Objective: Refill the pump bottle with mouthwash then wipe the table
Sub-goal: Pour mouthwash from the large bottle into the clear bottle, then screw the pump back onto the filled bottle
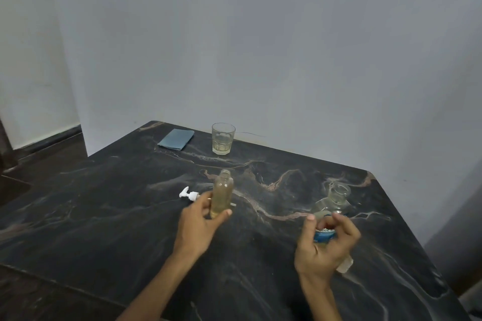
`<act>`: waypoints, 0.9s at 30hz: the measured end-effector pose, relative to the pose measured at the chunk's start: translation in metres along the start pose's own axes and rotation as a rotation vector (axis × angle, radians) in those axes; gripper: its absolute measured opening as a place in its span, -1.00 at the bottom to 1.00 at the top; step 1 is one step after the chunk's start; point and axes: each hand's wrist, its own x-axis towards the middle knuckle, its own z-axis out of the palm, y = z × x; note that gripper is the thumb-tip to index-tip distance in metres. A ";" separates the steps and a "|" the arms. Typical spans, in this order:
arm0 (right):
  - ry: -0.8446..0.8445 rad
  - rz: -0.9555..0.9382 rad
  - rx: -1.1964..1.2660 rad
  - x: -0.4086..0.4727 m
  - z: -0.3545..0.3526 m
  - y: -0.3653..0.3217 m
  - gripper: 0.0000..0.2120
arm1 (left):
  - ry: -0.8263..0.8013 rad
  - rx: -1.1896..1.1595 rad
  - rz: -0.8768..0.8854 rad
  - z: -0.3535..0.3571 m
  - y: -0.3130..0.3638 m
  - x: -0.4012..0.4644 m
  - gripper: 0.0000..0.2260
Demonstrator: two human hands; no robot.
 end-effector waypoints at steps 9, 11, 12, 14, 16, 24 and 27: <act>-0.460 0.232 0.034 -0.018 0.056 -0.004 -0.75 | 0.051 0.068 -0.072 -0.041 -0.022 -0.002 -0.60; -0.632 0.310 0.016 -0.016 0.073 0.000 -0.73 | 0.046 0.072 -0.078 -0.043 -0.023 -0.002 -0.60; -0.713 0.334 -0.009 -0.015 0.081 0.001 -0.73 | 0.047 0.071 -0.080 -0.043 -0.024 -0.002 -0.61; -0.850 0.341 -0.062 -0.011 0.098 0.005 -0.73 | 0.049 0.066 -0.079 -0.044 -0.025 -0.002 -0.63; -0.979 0.319 -0.101 -0.008 0.116 0.011 -0.77 | 0.050 0.056 -0.080 -0.045 -0.027 -0.003 -0.62; -1.420 0.328 -0.258 -0.026 0.173 0.030 -0.80 | 0.080 0.061 -0.085 -0.042 -0.033 -0.004 -0.60; -1.490 0.296 -0.293 -0.033 0.184 0.024 -0.86 | 0.080 0.130 -0.091 -0.043 -0.035 -0.005 -0.61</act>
